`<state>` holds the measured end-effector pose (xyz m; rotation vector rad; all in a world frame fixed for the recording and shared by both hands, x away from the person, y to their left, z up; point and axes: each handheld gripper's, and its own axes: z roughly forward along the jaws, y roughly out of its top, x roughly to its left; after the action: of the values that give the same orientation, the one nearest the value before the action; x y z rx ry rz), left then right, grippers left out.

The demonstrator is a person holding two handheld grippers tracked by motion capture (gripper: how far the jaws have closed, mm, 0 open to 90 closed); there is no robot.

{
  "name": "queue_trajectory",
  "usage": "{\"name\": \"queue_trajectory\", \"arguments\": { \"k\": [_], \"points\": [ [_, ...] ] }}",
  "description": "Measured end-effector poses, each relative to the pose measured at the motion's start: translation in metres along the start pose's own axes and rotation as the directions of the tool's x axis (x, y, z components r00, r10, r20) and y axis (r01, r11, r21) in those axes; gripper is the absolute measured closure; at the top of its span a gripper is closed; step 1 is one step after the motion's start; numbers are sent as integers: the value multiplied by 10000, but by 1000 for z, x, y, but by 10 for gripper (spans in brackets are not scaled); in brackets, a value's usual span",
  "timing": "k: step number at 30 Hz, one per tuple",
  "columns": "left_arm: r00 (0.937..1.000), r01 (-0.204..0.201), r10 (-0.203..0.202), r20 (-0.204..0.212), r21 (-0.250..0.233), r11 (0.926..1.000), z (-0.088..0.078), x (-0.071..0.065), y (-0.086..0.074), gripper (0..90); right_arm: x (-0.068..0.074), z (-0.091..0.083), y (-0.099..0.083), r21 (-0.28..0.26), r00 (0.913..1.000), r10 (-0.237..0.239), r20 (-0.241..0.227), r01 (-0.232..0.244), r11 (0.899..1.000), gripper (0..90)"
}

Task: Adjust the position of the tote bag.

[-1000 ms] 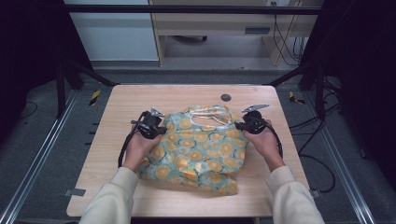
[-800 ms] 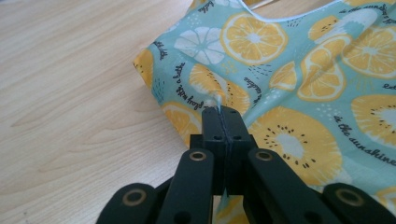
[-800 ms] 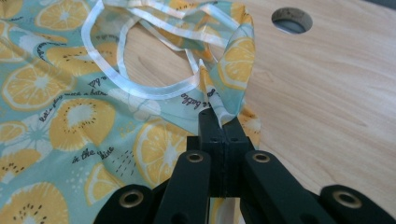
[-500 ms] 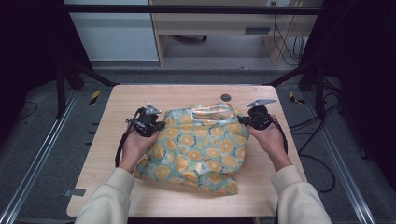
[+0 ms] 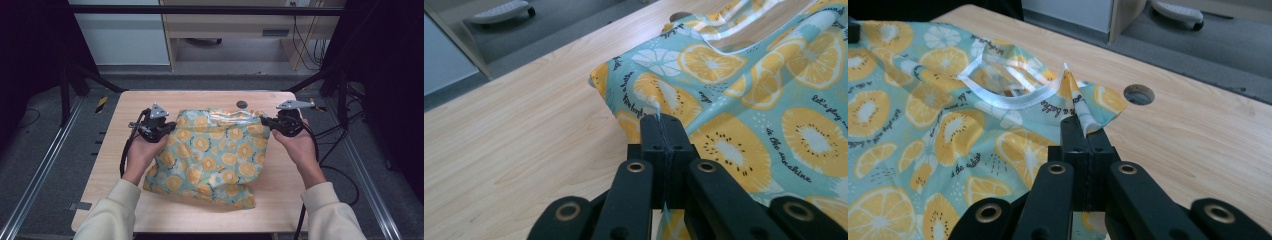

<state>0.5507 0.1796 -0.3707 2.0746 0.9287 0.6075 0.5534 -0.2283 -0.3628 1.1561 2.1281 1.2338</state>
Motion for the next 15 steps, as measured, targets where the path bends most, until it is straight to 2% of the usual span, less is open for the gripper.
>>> {"name": "queue_trajectory", "arguments": {
  "k": [5,7,10,15],
  "points": [
    [9997,-227,228,87,-170,9996,-11,-4,2,900,5,-17,-1,-431,9999,-86,-105,81,9990,900],
    [9998,-172,174,88,-306,9994,-14,-5,2,900,6,-21,-2,-514,9998,-102,-149,94,9986,900],
    [9995,-305,308,60,-499,9983,-23,-9,4,900,12,-33,-5,-727,9994,-278,-184,264,9970,900],
    [9982,-601,601,-22,-659,9960,-31,-15,5,900,16,-46,-8,-1105,9994,-278,-229,252,9936,900]
  ]
}}
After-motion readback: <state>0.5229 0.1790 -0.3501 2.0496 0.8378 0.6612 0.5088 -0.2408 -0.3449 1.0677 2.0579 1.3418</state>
